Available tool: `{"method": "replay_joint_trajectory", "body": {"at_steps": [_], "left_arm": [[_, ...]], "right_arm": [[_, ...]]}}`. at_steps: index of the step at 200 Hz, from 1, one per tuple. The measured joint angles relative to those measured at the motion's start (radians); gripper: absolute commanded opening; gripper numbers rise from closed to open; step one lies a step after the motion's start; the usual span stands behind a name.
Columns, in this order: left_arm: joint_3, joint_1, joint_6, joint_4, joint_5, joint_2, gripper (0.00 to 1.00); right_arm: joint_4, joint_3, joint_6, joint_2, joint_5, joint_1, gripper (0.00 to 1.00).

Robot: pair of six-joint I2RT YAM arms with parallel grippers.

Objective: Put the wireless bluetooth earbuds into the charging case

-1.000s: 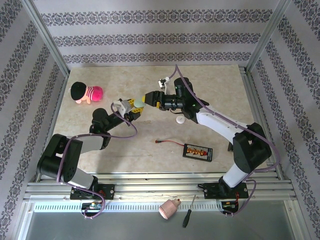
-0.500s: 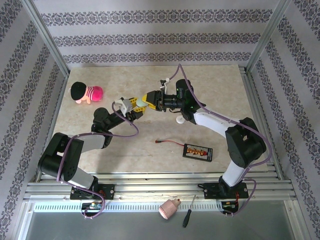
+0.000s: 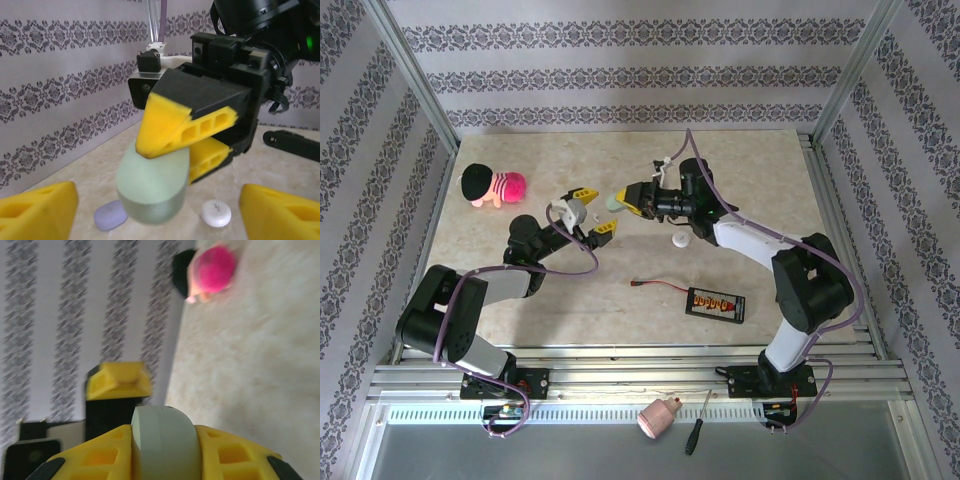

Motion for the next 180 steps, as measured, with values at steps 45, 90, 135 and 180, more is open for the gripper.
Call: {"method": "replay_joint_trajectory", "body": {"at_steps": [45,90,135,180], "left_arm": [[-0.031,0.0,0.056,-0.108,-0.013,-0.044,0.99],[-0.051,-0.014,0.082,-0.172,-0.014,-0.048,0.99],[-0.052,-0.036,0.096,-0.212,-0.018,-0.045,0.99],[-0.055,-0.039,0.126,-0.229,-0.028,-0.045,0.99]], "right_arm": [[-0.22,0.0,-0.209,0.0,0.183,-0.124,0.2],[-0.278,0.013,-0.325,0.066,0.338,-0.279,0.2],[-0.293,0.087,-0.38,0.259,0.416,-0.374,0.2],[-0.294,0.168,-0.428,0.34,0.445,-0.385,0.29]]}}
